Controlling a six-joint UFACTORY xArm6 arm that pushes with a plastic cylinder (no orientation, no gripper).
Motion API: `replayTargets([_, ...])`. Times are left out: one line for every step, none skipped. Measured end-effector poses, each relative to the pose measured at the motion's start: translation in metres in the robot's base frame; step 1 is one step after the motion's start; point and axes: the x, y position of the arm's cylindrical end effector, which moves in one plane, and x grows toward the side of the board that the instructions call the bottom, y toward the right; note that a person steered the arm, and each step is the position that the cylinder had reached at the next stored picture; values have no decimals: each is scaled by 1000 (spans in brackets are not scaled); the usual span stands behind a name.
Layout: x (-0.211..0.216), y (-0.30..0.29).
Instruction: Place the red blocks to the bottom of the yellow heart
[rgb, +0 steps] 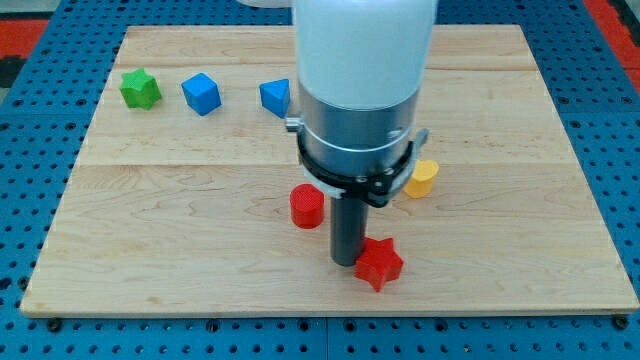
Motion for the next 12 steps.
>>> replayTargets([4,8])
replayTargets([-1,16])
replayTargets([-12,-82])
replayTargets([-32,-141])
replayTargets([-65,-120])
replayTargets([-66,-71])
replayTargets([-57,-53])
replayTargets([-53,-40])
replayTargets([-48,-40])
replayTargets([-48,-4])
replayTargets([-48,6])
replayTargets([-48,30])
